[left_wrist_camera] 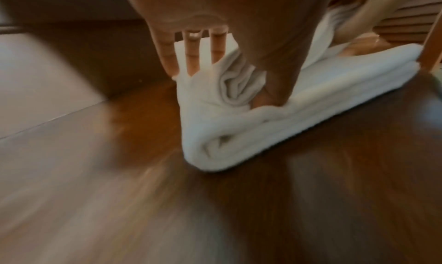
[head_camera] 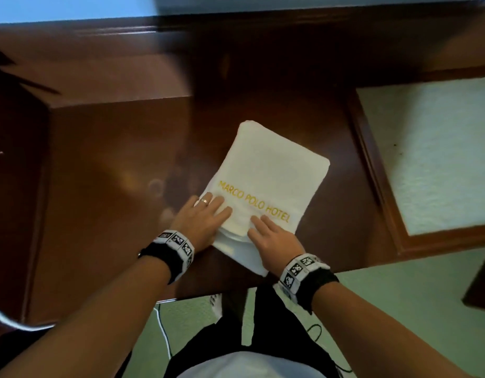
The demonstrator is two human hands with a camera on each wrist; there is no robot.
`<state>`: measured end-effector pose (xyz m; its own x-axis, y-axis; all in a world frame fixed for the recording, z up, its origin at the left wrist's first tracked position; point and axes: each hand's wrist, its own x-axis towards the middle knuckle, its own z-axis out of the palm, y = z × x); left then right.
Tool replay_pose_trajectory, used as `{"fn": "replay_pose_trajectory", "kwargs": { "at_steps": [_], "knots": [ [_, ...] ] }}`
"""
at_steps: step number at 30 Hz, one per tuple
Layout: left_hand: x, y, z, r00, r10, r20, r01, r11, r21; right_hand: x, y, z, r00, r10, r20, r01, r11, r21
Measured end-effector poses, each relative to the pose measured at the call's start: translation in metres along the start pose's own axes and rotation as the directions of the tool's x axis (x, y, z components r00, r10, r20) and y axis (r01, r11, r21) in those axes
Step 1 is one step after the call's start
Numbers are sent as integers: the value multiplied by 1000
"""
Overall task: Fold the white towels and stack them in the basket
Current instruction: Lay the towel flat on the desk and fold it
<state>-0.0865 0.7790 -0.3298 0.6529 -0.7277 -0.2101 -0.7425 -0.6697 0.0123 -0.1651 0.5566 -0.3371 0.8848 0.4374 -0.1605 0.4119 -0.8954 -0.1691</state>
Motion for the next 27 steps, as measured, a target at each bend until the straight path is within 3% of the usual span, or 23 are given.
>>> {"fn": "replay_pose_trajectory", "kwargs": {
  "at_steps": [3,7,10,12,15,17,20,23,27],
  "knots": [
    [27,13,-5,998,23,-54,-21,999,32,-6,38,-4,990,140,-36,-141,990,-28],
    [57,28,-22,974,24,-224,-21,1000,18,-10,75,-31,905,377,-198,-395,917,-57],
    [52,23,-34,921,-45,-386,41,999,-18,-16,76,-40,852,389,-351,-429,902,-42],
    [40,18,-26,897,-8,-443,-10,999,-39,-25,68,-32,861,351,-368,-392,919,-41],
    [20,17,2,936,82,-343,-101,994,-36,-44,52,-3,919,320,-229,-347,933,-90],
    [15,19,16,967,73,-245,-85,996,-40,-51,47,8,927,348,-143,-362,927,-94],
    [14,17,14,959,-10,-283,-14,997,-81,-47,43,3,903,361,-233,-382,923,-51],
    [6,11,13,932,-59,-358,6,989,-148,-49,38,1,896,291,-334,-321,946,-37],
    [-18,8,36,983,26,-181,-50,990,-129,-71,32,13,977,198,-85,-205,975,-84]
  ]
}}
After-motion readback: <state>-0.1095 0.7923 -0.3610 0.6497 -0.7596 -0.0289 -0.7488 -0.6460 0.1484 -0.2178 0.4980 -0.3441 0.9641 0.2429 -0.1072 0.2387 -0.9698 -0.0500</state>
